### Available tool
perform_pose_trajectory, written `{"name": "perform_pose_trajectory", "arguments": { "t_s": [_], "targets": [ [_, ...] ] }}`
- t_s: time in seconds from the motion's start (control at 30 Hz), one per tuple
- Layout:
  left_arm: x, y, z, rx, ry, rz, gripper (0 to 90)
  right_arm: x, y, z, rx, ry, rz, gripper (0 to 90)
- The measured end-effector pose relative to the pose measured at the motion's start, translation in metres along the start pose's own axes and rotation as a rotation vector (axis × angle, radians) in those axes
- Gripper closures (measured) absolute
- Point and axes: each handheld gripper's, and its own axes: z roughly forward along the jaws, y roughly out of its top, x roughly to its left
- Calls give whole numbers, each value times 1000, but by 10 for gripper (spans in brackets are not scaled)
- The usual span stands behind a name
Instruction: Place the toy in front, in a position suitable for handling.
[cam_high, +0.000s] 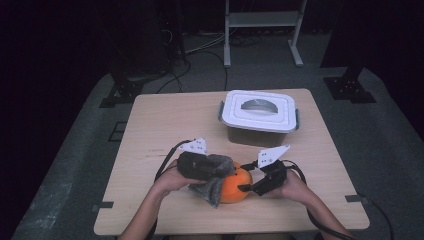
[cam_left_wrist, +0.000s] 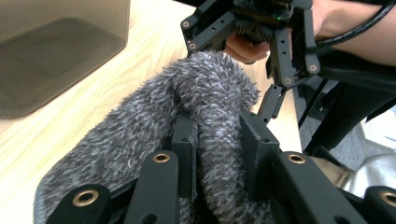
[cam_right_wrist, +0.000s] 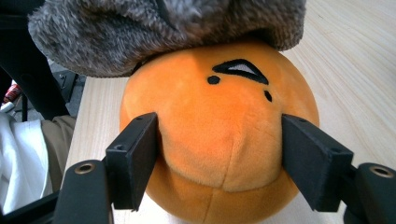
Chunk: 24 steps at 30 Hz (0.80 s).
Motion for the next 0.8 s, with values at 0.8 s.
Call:
{"name": "perform_pose_trajectory", "arguments": {
  "t_s": [0.8],
  "targets": [
    [6, -4, -18, 13, 59, 10, 741, 2, -5, 0, -6, -2, -112, 511]
  ]
}}
